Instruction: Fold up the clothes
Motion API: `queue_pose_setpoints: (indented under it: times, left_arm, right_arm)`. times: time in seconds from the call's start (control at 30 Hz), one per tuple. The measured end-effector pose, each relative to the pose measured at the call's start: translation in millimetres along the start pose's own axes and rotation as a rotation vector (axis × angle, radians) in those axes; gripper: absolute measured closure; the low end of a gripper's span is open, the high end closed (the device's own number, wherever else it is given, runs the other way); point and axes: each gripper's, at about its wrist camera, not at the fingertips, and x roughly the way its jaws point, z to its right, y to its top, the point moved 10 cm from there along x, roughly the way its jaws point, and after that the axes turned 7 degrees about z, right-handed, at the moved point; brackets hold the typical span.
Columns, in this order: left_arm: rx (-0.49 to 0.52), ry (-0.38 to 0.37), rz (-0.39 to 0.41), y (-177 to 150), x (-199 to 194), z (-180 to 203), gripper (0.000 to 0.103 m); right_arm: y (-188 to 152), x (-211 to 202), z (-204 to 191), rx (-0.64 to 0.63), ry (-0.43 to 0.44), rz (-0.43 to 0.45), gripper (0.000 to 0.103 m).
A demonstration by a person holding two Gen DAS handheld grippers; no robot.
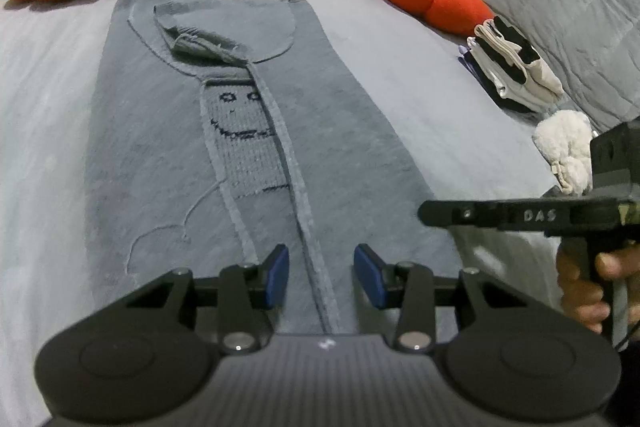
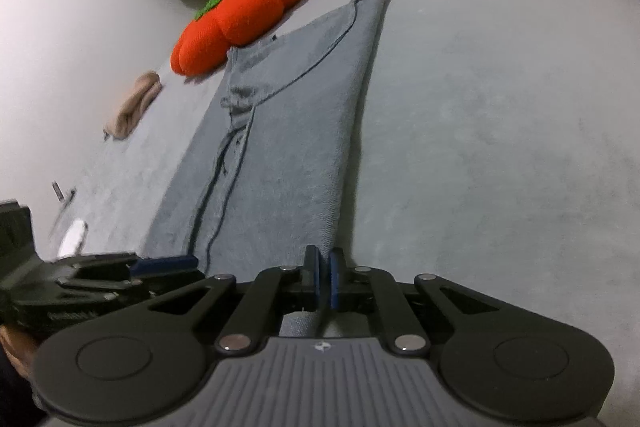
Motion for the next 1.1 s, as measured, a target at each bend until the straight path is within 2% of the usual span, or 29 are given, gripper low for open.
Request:
queue_pose_setpoints:
  times: [0.1, 0.17, 0.4, 0.53, 0.67, 0.7, 0.9, 1.1]
  left_arm:
    - [-0.016, -0.003, 0.0, -1.7, -3.3, -0.5, 0.066]
    - [-0.031, -0.023, -0.001, -4.7, -6.8, 2.3, 0.066]
    - [-0.029, -0.021, -0.014, -23.2, -10.1, 12.5, 0.069]
    - [-0.031, -0.018, -0.006, -32.5, -14.3, 19.4, 0.069]
    - [-0.073, -0.017, 0.009, -42.0, -20.1, 22.6, 0.071]
    - [-0.079, -0.017, 0.011, -43.8, -21.8, 22.9, 0.071]
    - [-0.131, -0.022, 0.018, -54.5, -33.5, 21.9, 0.071]
    - [-0.121, -0.028, 0.022, -62.5, -41.7, 25.2, 0.071]
  right_arm:
    - [-3.3, 1.5, -4.5, 0.012, -0.013, 0.004, 0.089]
    - [-10.8, -6.0, -9.2, 0.018, -0.003, 0.011, 0.073]
    - [-45.3, -27.6, -21.8, 0.026, -0.001, 0.026, 0.071]
    - [-54.9, -29.5, -27.2, 0.005, 0.003, 0.03, 0.072]
    - [-60.1, -26.5, -29.7, -0.014, 0.015, 0.007, 0.093]
    - [-60.3, -27.6, -28.5, -0.006, 0.025, -0.001, 0.095]
    - [-54.8, -42.6, -19.4, 0.031, 0.069, -0.009, 0.097]
    - [-54.8, -43.4, -10.9, 0.055, 0.061, -0.019, 0.097]
